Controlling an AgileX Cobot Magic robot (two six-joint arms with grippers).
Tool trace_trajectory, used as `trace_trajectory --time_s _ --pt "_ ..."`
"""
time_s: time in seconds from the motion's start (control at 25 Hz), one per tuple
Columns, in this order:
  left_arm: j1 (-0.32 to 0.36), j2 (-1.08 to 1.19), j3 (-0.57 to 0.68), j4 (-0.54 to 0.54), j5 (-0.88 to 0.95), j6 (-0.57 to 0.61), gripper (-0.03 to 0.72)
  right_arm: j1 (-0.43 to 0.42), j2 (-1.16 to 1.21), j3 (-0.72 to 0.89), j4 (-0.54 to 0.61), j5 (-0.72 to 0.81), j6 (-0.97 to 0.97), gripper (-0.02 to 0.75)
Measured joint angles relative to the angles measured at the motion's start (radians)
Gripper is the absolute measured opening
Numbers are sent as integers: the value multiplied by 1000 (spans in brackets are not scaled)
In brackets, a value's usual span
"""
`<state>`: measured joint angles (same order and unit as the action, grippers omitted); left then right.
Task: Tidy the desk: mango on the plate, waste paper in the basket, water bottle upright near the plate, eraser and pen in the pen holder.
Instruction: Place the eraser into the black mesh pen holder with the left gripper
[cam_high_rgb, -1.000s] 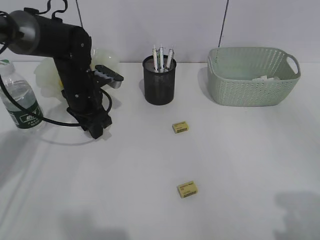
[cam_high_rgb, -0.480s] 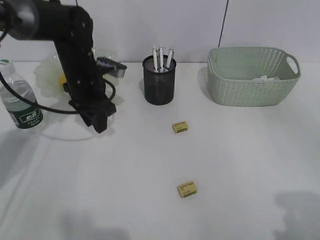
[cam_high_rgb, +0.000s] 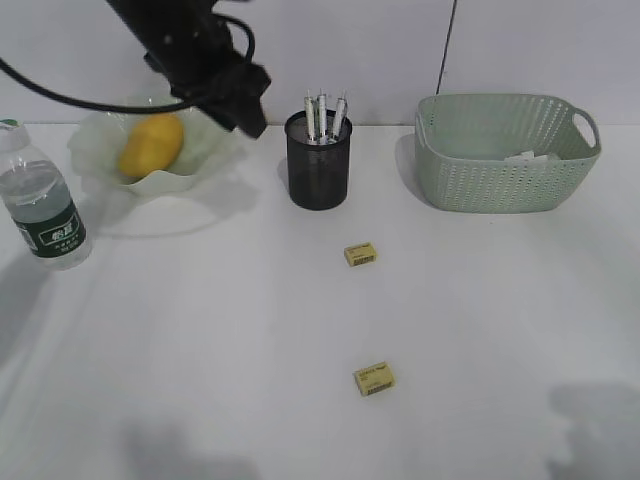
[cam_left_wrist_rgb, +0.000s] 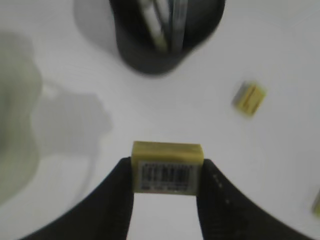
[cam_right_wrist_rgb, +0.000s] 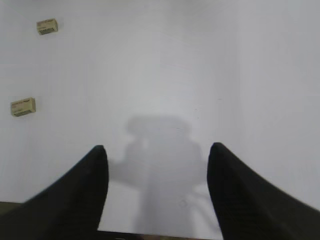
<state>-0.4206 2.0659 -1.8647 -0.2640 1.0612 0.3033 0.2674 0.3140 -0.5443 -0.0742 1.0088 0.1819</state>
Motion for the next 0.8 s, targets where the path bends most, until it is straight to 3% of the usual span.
trace_trajectory --time_s 0.48,0.8 --pt "0 51 -14 -197 -350 -1 299 0 0 0 0 0 -1 495" --pt "-33 117 -14 -213 -456 -1 299 0 0 0 0 -1 -1 495"
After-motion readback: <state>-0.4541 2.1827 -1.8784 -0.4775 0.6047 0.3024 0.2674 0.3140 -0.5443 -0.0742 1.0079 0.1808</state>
